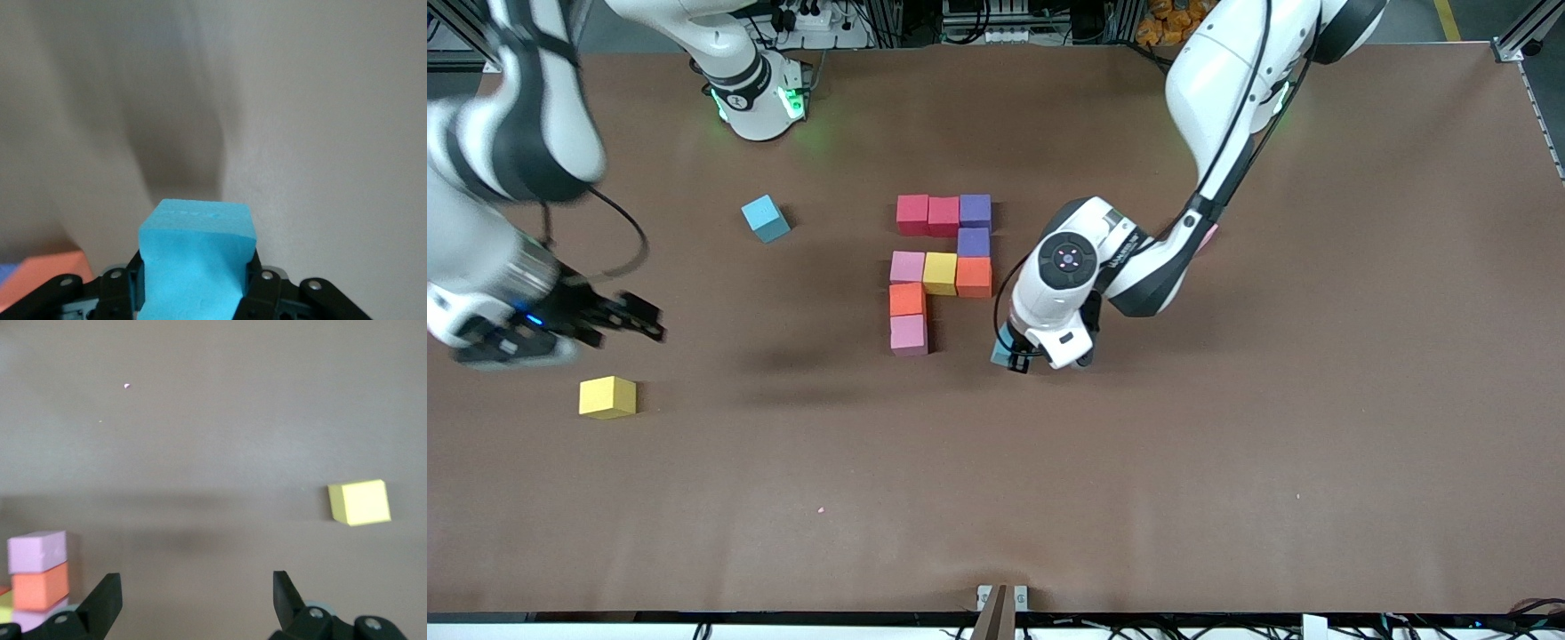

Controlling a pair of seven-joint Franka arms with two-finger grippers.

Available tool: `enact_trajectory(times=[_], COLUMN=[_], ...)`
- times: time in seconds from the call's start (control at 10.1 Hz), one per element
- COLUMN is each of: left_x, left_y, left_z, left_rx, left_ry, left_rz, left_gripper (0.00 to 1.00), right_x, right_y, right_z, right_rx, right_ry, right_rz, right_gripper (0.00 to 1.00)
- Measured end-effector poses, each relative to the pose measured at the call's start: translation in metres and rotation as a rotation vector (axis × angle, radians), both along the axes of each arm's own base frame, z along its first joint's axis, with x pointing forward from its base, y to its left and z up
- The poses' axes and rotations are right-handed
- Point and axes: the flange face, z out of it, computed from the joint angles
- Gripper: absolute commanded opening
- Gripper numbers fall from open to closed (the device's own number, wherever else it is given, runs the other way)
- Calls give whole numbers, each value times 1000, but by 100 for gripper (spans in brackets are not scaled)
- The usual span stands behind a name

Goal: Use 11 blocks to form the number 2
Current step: 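Withdraw the right gripper while the left gripper carries cyan to the figure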

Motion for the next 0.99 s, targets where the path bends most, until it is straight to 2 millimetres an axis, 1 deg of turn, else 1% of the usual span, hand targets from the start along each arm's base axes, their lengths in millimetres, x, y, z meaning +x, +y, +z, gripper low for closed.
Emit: enact_trajectory(times=[0.2, 0.3, 0.4, 0.5, 0.59, 0.69, 0.79, 0.99], left_x=[-5, -7, -10, -16, -24, -33, -39, -43], left_y=[-22, -31, -40, -51, -64, -76, -82, -91], left_z=[-5, -6, -7, -13, -21, -30, -36, -36], left_rx=[-26, -37, -35, -25, -20, -23, -27, -40], left_ry=[1, -9, -30, -57, -83, -100, -104, -111], left_rz=[104, 156, 202, 234, 254, 264, 265, 260], left_gripper=[18, 18, 18, 18, 18, 18, 18, 18], right_x=[-39, -59, -73, -79, -80, -78, -75, -71], right_y=[-16, -20, -22, -22, -21, -22, -26, -25], right_z=[61, 84, 112, 137, 149, 151, 151, 146], right_rx=[-39, -45, -45, -46, -49, -56, -64, -68], right_ry=[-12, 26, 63, 67, 62, 61, 61, 74], right_rz=[8, 10, 12, 14, 14, 6, -5, -5], right_gripper=[100, 100, 100, 100, 100, 100, 100, 100])
